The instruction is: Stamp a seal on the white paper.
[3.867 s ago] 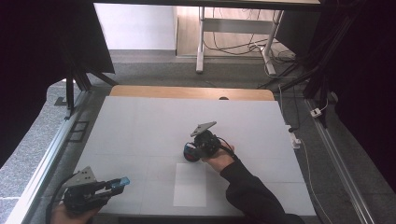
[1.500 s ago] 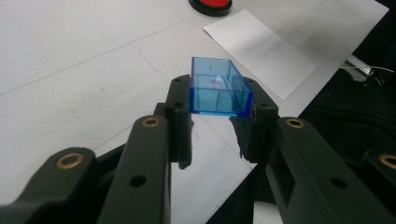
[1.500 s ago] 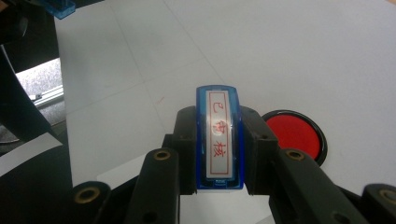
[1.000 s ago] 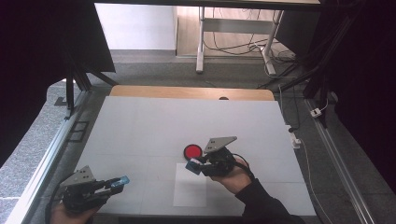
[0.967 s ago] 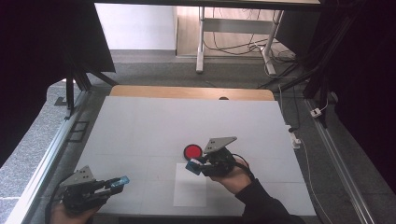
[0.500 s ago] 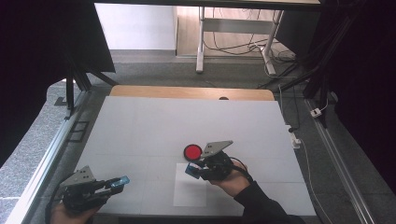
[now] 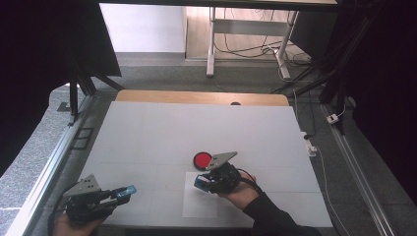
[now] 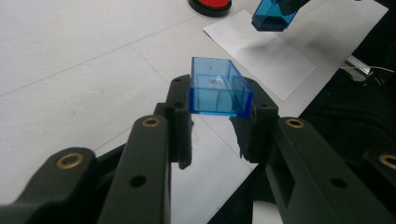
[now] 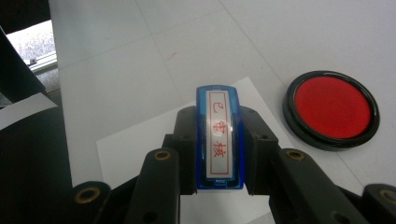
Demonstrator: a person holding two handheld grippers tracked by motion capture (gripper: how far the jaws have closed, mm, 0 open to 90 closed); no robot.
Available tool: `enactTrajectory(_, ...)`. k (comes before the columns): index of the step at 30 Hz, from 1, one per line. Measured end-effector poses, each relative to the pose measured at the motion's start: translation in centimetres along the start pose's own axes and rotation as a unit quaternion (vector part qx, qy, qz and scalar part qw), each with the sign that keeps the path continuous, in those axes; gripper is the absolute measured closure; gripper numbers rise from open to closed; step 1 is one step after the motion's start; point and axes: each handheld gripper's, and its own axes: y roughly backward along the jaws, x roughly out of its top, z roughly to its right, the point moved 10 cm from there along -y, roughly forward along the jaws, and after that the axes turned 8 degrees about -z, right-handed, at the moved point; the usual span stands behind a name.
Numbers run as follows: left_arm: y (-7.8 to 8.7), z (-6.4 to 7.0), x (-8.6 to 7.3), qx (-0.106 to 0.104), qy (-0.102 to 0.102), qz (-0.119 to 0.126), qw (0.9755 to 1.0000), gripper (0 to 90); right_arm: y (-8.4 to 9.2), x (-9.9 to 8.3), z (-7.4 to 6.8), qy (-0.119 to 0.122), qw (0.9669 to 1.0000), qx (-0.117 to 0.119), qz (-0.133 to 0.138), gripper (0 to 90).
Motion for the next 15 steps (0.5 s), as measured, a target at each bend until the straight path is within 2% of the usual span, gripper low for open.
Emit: enactTrajectory(15, 0.0, 0.0, 0.0, -0.001, 0.000, 0.000, 1.0000, 68.4, -2.2, -0.7, -0.2, 0.009, 0.9997, -0.006, -0.023, 71.3)
